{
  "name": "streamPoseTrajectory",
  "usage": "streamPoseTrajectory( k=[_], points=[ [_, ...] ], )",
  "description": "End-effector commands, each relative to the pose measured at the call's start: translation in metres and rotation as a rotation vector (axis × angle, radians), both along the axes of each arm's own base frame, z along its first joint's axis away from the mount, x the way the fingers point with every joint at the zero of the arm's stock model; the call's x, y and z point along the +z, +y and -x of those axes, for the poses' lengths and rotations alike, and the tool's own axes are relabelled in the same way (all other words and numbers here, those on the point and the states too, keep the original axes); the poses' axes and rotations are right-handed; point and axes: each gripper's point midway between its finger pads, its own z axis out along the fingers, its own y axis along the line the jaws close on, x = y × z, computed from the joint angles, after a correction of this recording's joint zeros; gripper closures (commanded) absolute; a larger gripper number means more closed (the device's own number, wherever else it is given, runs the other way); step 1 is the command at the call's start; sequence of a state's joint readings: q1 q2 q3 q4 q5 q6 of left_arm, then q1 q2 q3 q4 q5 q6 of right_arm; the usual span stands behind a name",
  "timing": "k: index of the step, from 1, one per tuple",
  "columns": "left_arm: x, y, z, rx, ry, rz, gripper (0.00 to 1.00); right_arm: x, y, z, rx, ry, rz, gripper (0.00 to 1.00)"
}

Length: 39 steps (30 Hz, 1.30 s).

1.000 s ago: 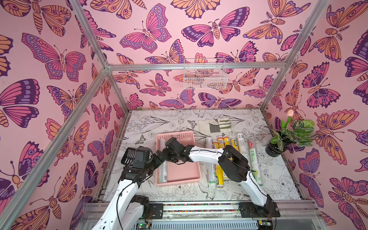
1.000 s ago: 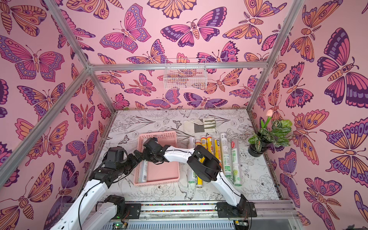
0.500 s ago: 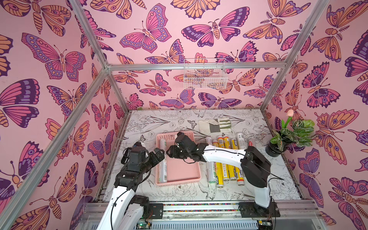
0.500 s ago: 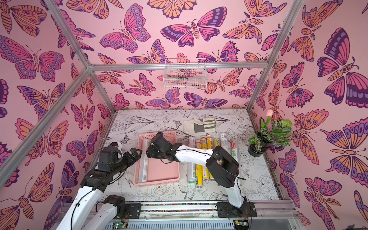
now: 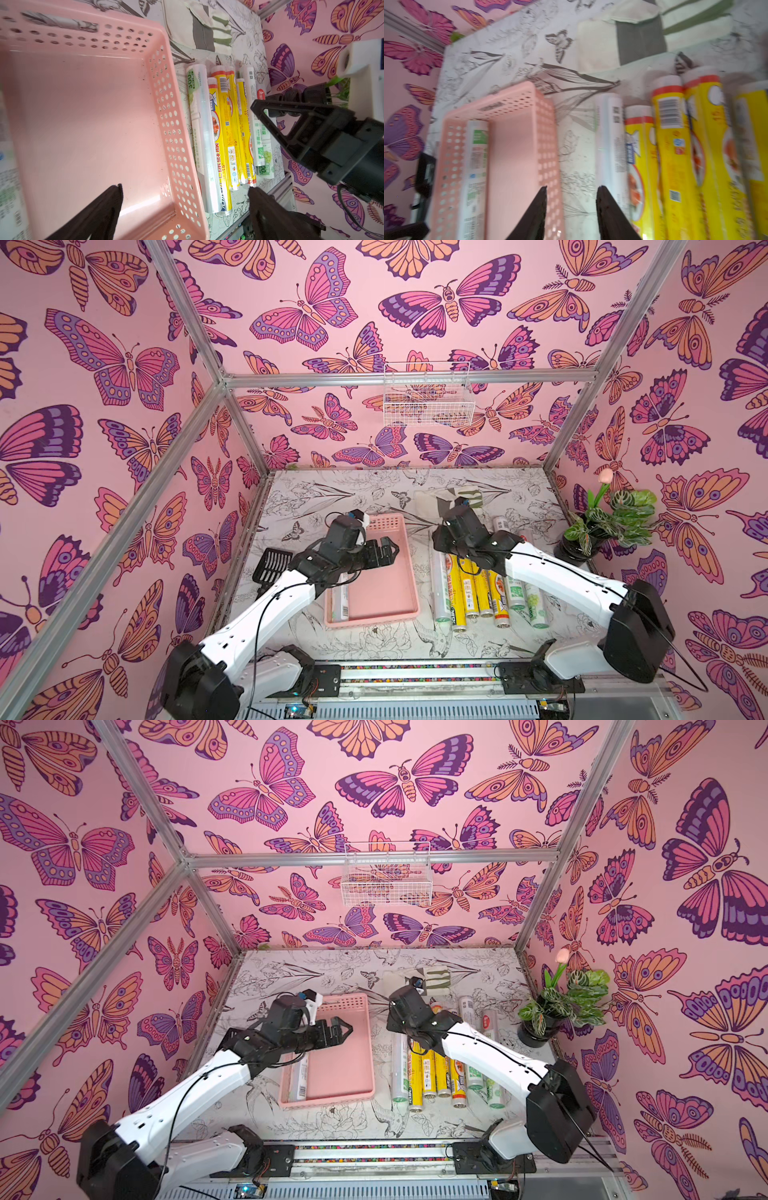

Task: Put the plastic wrap into the basket
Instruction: Place the plastic wrap in the basket, then pick up the plastic wrap from the center of the board.

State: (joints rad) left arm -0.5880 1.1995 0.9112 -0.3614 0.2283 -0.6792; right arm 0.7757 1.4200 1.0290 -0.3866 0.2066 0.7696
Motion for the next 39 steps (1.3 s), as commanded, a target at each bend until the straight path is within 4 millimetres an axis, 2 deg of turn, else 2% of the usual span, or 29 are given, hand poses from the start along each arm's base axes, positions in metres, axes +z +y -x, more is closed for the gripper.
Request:
streamPoseTrajectory(
  k=[1, 5, 9, 17, 23, 39],
  points=[
    [-0.002, -0.032, -0.009, -0.072, -0.031, -0.016, 0.00, -0.027, -0.030, 0.022, 0.016, 0.087, 0.143, 0.58],
    [-0.014, -0.055, -0.010, -0.109, -0.001, -0.026, 0.00, -0.042, -0.025, 0.031, 0.069, 0.167, 0.171, 0.59],
    [-0.022, -0.062, -0.009, -0.116, 0.013, -0.032, 0.00, -0.058, -0.012, 0.035, 0.113, 0.238, 0.172, 0.60],
    [-0.029, -0.048, -0.009, -0.065, -0.002, -0.063, 0.00, -0.076, 0.008, 0.033, 0.172, 0.284, 0.232, 0.55],
    [-0.030, -0.044, -0.008, -0.055, -0.009, -0.071, 0.00, -0.083, 0.010, 0.031, 0.173, 0.297, 0.264, 0.50],
    [-0.031, -0.038, -0.009, -0.036, -0.016, -0.079, 0.00, -0.096, 0.014, 0.027, 0.199, 0.331, 0.316, 0.47]
  ],
)
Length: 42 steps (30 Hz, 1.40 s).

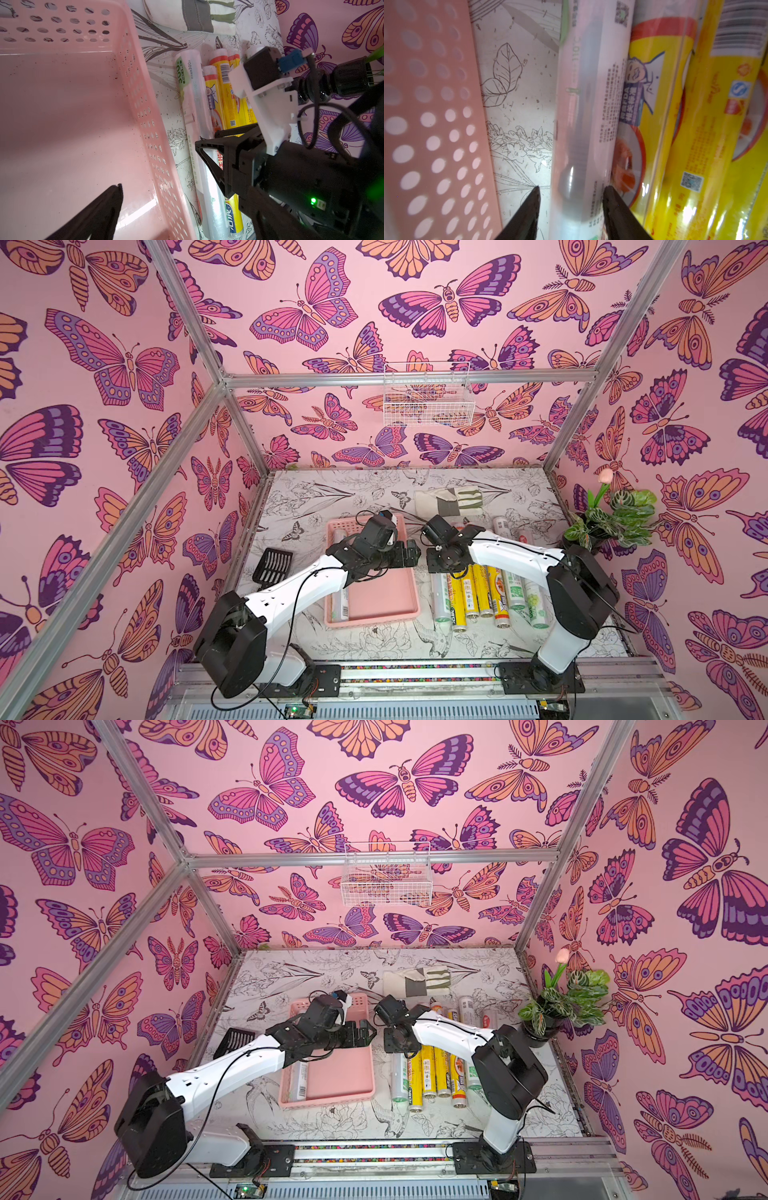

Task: Put the plastic wrap into the basket
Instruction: Pick up the plastic wrap from the center of the board.

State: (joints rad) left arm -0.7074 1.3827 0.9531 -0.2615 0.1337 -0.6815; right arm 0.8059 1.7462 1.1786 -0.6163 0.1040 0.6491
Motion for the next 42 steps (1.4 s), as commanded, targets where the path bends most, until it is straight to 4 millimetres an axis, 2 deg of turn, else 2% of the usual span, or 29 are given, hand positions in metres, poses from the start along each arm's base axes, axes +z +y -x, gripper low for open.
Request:
streamPoseTrajectory(
  k=[1, 10, 15, 20, 23, 24, 27, 35, 42],
  points=[
    [0.001, 0.006, 0.000, 0.013, -0.013, -0.003, 0.00, -0.003, 0.000, 0.001, 0.021, 0.011, 0.042, 0.46],
    [0.000, 0.008, 0.001, 0.022, -0.008, -0.002, 0.00, -0.006, 0.005, 0.000, 0.038, 0.011, 0.067, 0.38],
    [0.002, 0.014, 0.000, 0.048, -0.021, -0.006, 0.00, -0.008, 0.008, 0.000, 0.045, 0.009, 0.058, 0.40],
    [0.004, 0.026, -0.001, 0.097, -0.053, -0.023, 0.00, -0.003, 0.021, 0.001, 0.087, -0.008, -0.005, 0.46],
    [0.000, 0.033, -0.001, 0.117, -0.055, -0.038, 0.00, -0.001, 0.018, -0.001, 0.077, -0.021, 0.015, 0.45],
    [0.013, 0.035, 0.000, 0.122, -0.082, -0.014, 0.00, 0.000, 0.017, -0.002, 0.077, -0.031, 0.021, 0.44],
    [0.011, 0.038, 0.001, 0.131, -0.079, -0.015, 0.00, 0.001, 0.012, -0.004, 0.063, -0.052, 0.034, 0.40],
    [0.011, 0.037, 0.001, 0.129, -0.076, -0.012, 0.00, -0.008, 0.012, -0.004, 0.076, -0.022, 0.074, 0.34],
    [0.011, 0.037, 0.002, 0.129, -0.076, -0.011, 0.00, -0.022, 0.015, -0.004, 0.092, 0.005, 0.089, 0.35]
  ],
)
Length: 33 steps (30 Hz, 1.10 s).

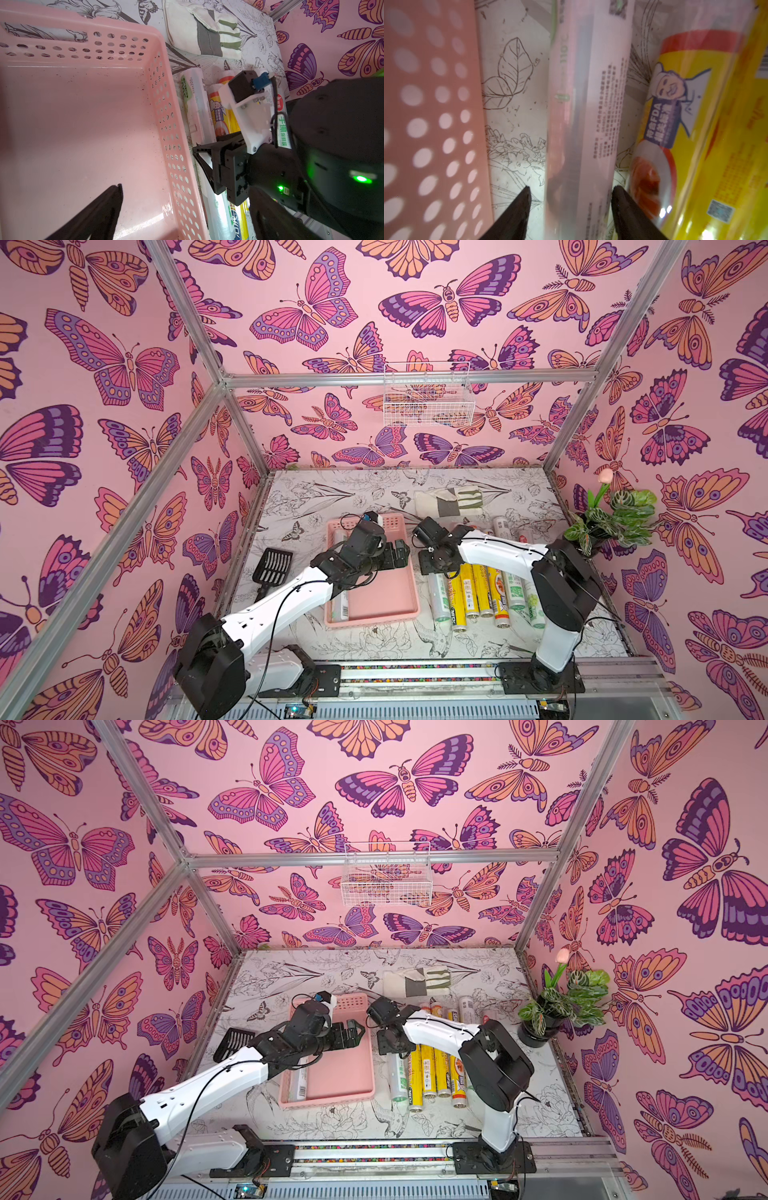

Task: Put the plastic wrap into the basket
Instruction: Pick up the plastic wrap from the center of the board.

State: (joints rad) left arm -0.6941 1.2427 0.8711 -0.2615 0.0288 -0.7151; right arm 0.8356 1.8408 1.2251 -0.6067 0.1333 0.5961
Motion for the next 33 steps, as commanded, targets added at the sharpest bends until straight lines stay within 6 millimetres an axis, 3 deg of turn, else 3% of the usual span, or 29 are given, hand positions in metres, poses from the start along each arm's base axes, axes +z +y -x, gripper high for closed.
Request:
streamPoseTrajectory(
  k=[1, 12, 18, 26, 33],
  points=[
    [-0.004, 0.006, -0.001, 0.017, -0.003, -0.012, 0.00, -0.005, 0.002, -0.001, 0.019, 0.009, 0.030, 0.36],
    [-0.008, 0.006, 0.000, 0.018, 0.008, -0.016, 0.00, -0.024, 0.004, -0.001, 0.019, 0.026, 0.038, 0.39],
    [-0.010, 0.005, 0.000, 0.015, 0.011, -0.018, 0.00, -0.017, -0.002, -0.002, -0.010, 0.002, 0.044, 0.50],
    [-0.003, 0.006, -0.001, 0.022, -0.004, -0.011, 0.00, 0.052, -0.006, -0.005, -0.063, -0.123, -0.092, 0.64],
    [0.008, 0.013, -0.002, 0.048, -0.043, -0.003, 0.00, 0.121, 0.006, -0.003, -0.065, -0.203, -0.374, 0.67]
  ],
)
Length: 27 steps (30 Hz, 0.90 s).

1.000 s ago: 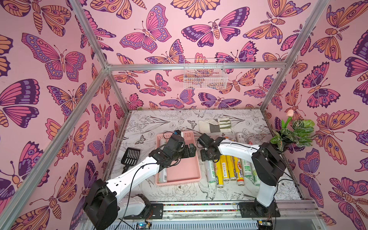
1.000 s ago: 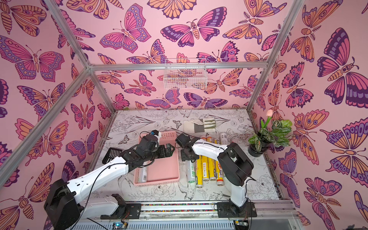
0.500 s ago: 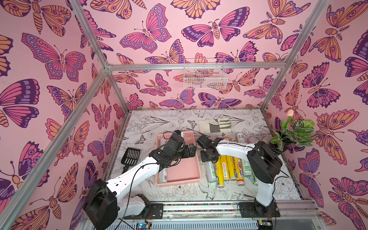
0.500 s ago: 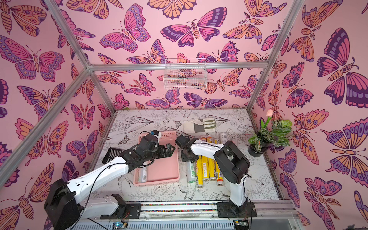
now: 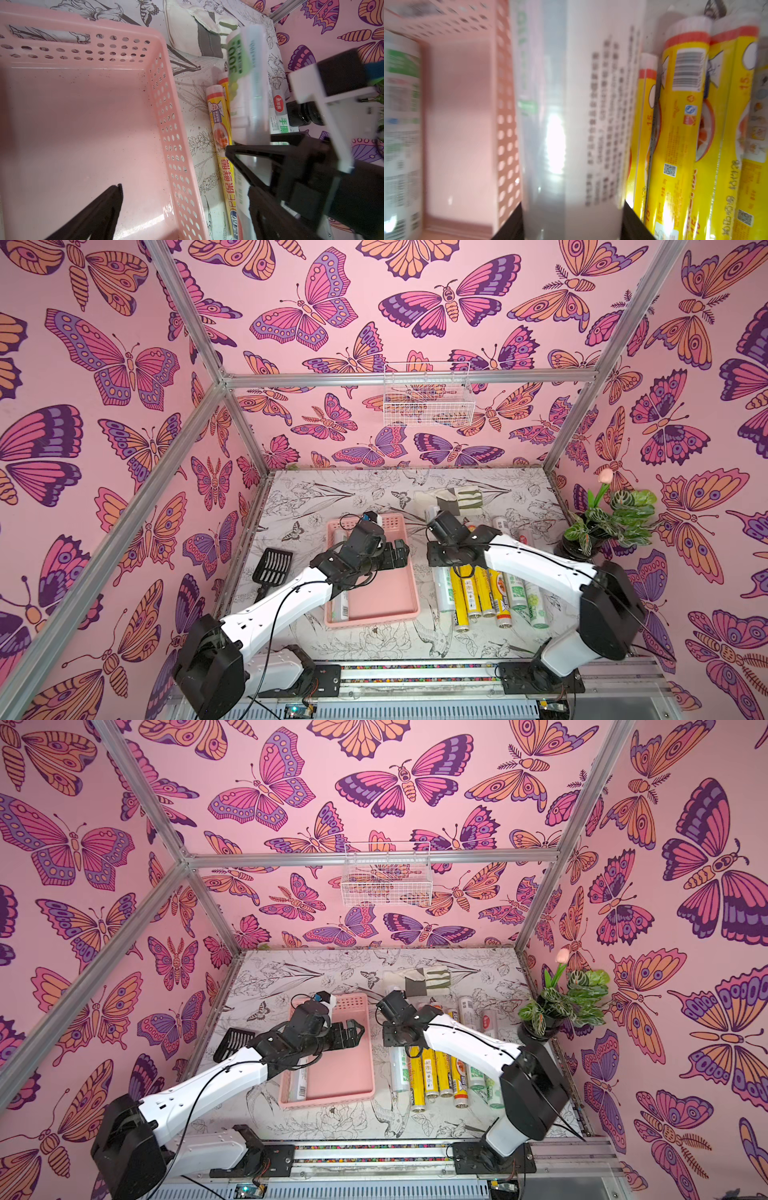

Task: Put the plastic wrap into the basket
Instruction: Pick up the plastic wrap from the center of the board, then place the plastic wrap in the basket.

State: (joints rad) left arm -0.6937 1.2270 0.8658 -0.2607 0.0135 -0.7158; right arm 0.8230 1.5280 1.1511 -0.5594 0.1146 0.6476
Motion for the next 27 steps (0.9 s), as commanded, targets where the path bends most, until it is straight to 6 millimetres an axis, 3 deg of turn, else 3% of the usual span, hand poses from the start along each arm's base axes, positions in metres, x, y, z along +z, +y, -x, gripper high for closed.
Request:
streamPoseTrajectory(
  k=[1, 5, 10, 14, 20, 27],
  points=[
    [0.006, 0.012, -0.001, 0.043, -0.036, -0.002, 0.00, 0.033, 0.013, -0.003, 0.004, -0.040, -0.170, 0.67],
    [0.017, 0.024, 0.000, 0.084, -0.086, 0.002, 0.00, 0.061, 0.042, 0.003, 0.093, -0.053, -0.360, 0.67],
    [0.026, 0.051, 0.004, 0.165, -0.157, -0.005, 0.00, 0.072, 0.082, 0.004, 0.147, 0.016, -0.554, 0.67],
    [0.033, 0.079, 0.012, 0.241, -0.215, 0.000, 0.00, 0.065, 0.114, -0.001, 0.175, 0.101, -0.652, 0.68],
    [0.031, 0.115, 0.024, 0.319, -0.219, -0.026, 0.00, 0.049, 0.151, -0.002, 0.198, 0.146, -0.624, 0.68],
    [0.019, 0.132, 0.035, 0.355, -0.178, -0.035, 0.00, 0.022, 0.187, 0.006, 0.214, 0.183, -0.552, 0.69]
  ],
)
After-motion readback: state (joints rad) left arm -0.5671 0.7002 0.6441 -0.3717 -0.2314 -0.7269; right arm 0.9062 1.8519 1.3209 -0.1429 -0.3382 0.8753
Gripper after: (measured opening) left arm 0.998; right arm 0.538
